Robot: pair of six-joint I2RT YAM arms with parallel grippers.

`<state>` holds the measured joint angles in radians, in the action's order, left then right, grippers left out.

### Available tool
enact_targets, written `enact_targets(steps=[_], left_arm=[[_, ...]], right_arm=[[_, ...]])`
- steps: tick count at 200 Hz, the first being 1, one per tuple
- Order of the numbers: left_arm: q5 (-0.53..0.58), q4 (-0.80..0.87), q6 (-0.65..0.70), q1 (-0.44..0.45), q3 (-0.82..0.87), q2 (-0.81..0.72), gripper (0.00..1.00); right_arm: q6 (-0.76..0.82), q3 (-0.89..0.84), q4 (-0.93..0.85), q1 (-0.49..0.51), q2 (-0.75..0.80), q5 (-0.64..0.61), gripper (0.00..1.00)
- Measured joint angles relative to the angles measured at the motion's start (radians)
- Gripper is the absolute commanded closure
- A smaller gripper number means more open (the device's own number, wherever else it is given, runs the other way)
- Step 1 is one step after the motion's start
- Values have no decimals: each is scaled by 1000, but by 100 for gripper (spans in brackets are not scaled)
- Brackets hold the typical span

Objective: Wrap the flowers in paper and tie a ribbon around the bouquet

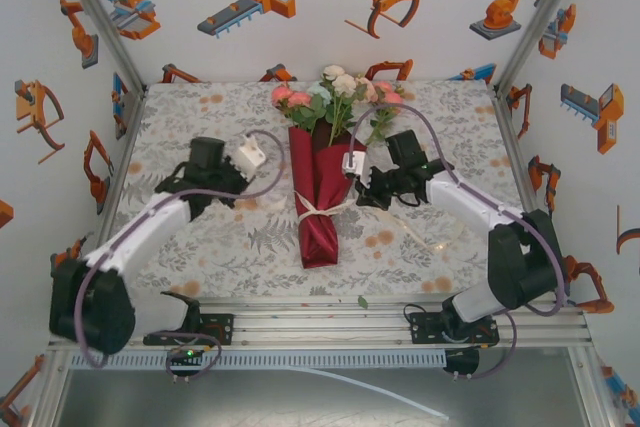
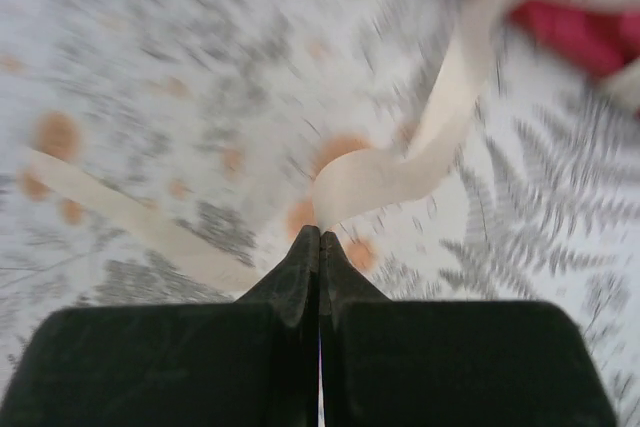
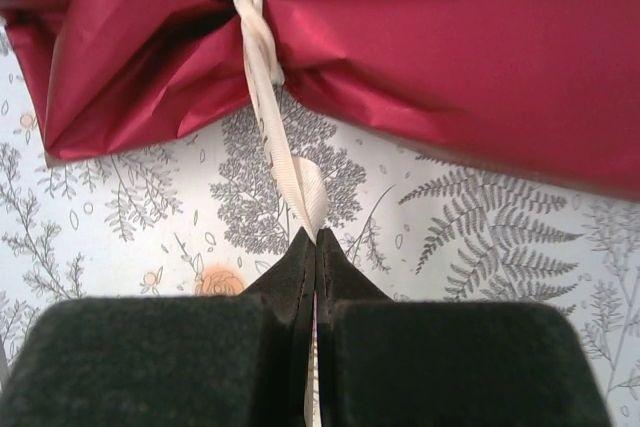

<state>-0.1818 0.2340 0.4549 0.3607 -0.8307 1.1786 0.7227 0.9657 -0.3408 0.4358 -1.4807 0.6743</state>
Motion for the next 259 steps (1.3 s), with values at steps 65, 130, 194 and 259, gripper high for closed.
enact_targets(steps=[65,130,194,259], left_arm=[[-116,-260,-321,-7,174,-149,100],[-153,-340,-429,-7,200,-233,100],[-206,-342,-441,-7,219,-253,100],[-169,-147,-386,-8,203,-428,100]], right_arm=[[-372,11,278,17,-45,13,91],[-798,407,404,157,-423,-92,43],[-884,837,16,141,-575,-183,24],[-811,712,-254,86,-496,-243,31]])
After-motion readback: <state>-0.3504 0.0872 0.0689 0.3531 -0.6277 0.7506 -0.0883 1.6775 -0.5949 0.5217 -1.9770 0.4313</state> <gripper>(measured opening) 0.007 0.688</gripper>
